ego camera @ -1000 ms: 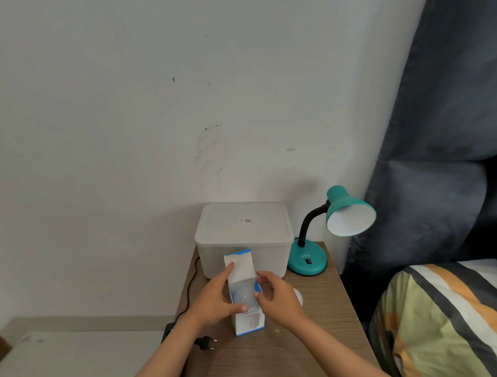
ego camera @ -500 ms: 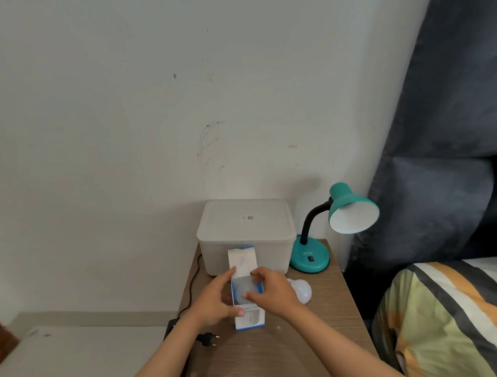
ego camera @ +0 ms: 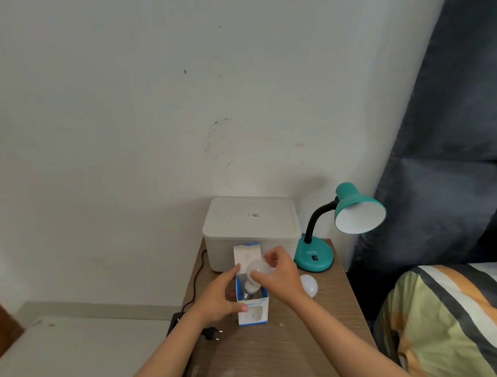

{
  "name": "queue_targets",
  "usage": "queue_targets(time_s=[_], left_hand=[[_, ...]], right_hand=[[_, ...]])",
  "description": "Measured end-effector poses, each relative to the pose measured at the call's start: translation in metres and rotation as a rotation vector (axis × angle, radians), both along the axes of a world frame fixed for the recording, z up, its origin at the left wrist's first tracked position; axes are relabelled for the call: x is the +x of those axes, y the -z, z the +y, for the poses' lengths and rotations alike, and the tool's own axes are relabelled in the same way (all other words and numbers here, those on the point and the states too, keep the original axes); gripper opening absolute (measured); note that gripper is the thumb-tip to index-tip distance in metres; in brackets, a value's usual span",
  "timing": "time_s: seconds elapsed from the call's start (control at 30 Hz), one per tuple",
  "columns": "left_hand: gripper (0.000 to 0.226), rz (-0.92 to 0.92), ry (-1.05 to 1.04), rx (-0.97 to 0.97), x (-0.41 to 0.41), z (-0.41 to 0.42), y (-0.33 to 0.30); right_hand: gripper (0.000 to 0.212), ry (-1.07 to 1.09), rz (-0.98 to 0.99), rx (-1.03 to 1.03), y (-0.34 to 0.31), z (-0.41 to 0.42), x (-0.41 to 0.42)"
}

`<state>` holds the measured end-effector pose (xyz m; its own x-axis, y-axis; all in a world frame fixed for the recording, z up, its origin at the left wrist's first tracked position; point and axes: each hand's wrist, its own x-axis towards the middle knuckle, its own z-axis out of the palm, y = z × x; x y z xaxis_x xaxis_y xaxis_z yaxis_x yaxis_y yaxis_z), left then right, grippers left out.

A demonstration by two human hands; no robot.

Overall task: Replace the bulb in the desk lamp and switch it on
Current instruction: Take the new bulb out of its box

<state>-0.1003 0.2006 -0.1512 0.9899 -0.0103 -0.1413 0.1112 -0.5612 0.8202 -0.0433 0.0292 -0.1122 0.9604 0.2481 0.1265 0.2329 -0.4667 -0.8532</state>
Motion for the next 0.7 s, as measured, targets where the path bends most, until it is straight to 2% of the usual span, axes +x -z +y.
queue_targets(time_s=[0.13, 0.2, 0.27, 0.33, 0.43, 0.53, 0.6, 0.7], left_hand=[[0.103, 0.010, -0.009, 0.023, -0.001, 0.000, 0.001], [0.101, -0.004, -0.016, 0.031, -0.002, -0.002, 0.001], [0.098, -0.029, -0.018, 0.037, -0.003, -0.006, 0.001], [0.092, -0.054, -0.010, 0.032, -0.002, -0.009, 0.003], [0.086, -0.078, -0.014, 0.049, -0.003, -0.012, 0.000], [0.082, -0.087, -0.027, 0.061, -0.002, -0.012, 0.000], [0.080, -0.090, -0.029, 0.073, -0.002, -0.011, -0.001], [0.080, -0.084, -0.041, 0.082, -0.002, -0.010, -0.002]], right_hand=[[0.027, 0.119, -0.002, 0.357, -0.007, -0.011, 0.001], [0.023, 0.178, 0.086, 0.523, -0.010, -0.012, 0.005], [0.030, 0.215, 0.225, 0.566, -0.009, -0.015, 0.014], [0.029, 0.187, 0.265, 0.466, -0.011, -0.016, 0.015], [0.028, 0.124, 0.180, 0.172, -0.018, -0.018, 0.003], [0.052, 0.027, 0.173, 0.008, -0.014, -0.020, 0.000], [0.060, -0.044, 0.162, -0.071, -0.012, -0.019, -0.001], [0.045, -0.078, 0.083, -0.110, -0.014, -0.015, -0.002]])
